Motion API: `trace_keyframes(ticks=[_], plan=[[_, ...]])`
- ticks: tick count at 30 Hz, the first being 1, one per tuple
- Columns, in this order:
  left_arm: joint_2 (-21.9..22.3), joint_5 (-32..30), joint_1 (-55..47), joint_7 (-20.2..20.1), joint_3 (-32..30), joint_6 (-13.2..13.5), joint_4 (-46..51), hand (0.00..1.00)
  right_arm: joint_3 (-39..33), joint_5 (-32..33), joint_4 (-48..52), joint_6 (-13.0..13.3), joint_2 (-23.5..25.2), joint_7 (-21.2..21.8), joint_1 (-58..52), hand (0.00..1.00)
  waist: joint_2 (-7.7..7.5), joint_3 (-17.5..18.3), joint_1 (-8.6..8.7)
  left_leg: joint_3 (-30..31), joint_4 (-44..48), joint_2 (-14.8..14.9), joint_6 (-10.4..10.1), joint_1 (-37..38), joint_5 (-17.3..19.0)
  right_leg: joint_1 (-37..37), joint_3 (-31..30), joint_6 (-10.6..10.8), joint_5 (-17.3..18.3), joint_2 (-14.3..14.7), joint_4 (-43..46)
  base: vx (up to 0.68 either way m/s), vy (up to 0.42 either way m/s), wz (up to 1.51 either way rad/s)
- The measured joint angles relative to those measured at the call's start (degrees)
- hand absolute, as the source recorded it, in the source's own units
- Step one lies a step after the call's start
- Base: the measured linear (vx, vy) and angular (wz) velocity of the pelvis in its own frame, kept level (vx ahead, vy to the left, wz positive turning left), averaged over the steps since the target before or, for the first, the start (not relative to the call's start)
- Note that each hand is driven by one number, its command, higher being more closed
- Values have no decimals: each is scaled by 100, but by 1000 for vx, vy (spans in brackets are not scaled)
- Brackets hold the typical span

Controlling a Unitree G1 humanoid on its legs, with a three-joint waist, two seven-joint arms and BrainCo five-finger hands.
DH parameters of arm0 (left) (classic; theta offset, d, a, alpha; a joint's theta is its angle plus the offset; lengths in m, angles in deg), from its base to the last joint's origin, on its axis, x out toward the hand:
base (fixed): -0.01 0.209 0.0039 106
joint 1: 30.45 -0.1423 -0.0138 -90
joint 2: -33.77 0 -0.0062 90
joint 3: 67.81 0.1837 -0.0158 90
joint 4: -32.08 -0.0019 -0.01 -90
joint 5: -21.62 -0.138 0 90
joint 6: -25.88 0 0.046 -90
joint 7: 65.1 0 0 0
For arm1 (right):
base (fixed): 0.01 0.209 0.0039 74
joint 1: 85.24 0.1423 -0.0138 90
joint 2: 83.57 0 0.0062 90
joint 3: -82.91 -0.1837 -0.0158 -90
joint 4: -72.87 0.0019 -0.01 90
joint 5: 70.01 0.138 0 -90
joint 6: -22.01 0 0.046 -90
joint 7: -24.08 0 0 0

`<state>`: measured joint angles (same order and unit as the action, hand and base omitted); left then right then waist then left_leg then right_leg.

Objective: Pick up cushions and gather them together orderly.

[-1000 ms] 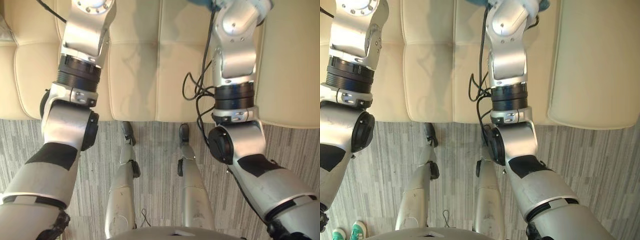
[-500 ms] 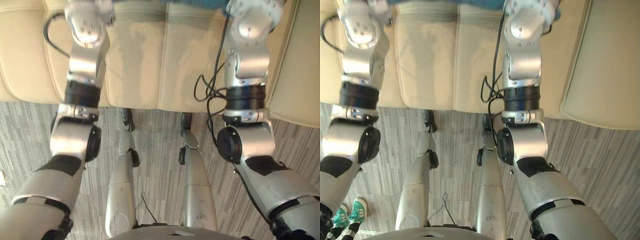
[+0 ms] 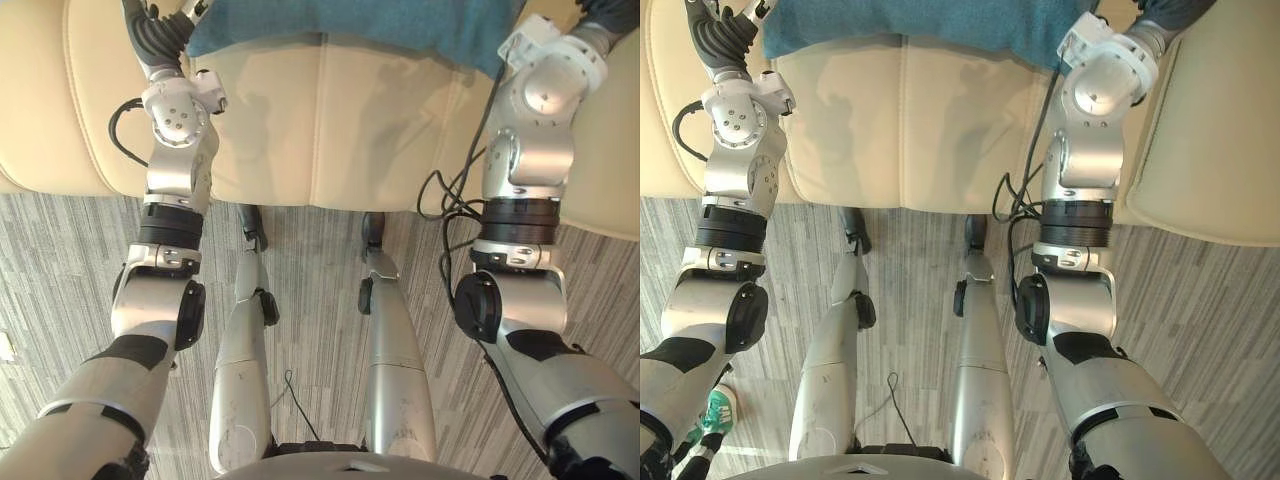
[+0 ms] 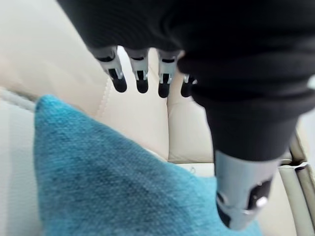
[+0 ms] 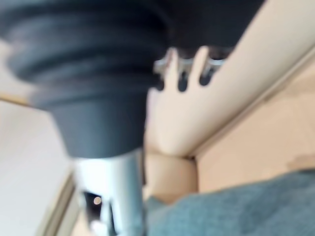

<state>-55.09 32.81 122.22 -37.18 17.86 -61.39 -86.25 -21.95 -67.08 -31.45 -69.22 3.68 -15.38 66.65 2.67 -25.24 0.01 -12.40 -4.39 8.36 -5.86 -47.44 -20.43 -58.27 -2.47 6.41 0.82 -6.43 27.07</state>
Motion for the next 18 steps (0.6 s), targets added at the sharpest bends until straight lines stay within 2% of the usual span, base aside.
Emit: trace_keyframes(ticks=[4,8,10,13,15,18], plan=[[-219,2,-561,-135,4,84,681,0,8,201,395,35,-7,340,-687,0,-1,1,2,-11,0,15,92,358,49,334,2,-4,70,19,39,-40,-150,-1],[-571,81,-1723,-370,-97,290,1490,0,54,241,1397,263,-301,827,-1922,0,-5,4,-5,-4,186,10,146,742,220,762,21,-24,212,-15,133,-21,-134,5],[-556,155,-2449,-515,-303,332,1810,0,99,237,1877,325,-441,1080,-2598,0,-3,5,17,43,232,8,164,953,234,1019,86,-53,284,-34,152,-1,-112,11],[-224,222,-3830,-815,-539,381,2038,0,156,93,2479,469,-363,1535,-3990,0,-42,66,36,169,298,5,143,1485,407,1631,236,-79,492,-76,200,27,-114,18],[107,220,-4763,-1013,-680,431,2081,0,310,-177,2484,510,-128,1814,-4778,0,-124,316,11,172,440,10,124,1725,614,1951,276,-111,634,-101,148,52,-86,5],[672,212,-6033,-1408,-710,422,1720,0,543,-553,2343,528,425,2294,-6005,0,-151,768,-36,166,574,34,101,2171,882,2570,329,-135,716,-100,-112,111,-41,-1]])
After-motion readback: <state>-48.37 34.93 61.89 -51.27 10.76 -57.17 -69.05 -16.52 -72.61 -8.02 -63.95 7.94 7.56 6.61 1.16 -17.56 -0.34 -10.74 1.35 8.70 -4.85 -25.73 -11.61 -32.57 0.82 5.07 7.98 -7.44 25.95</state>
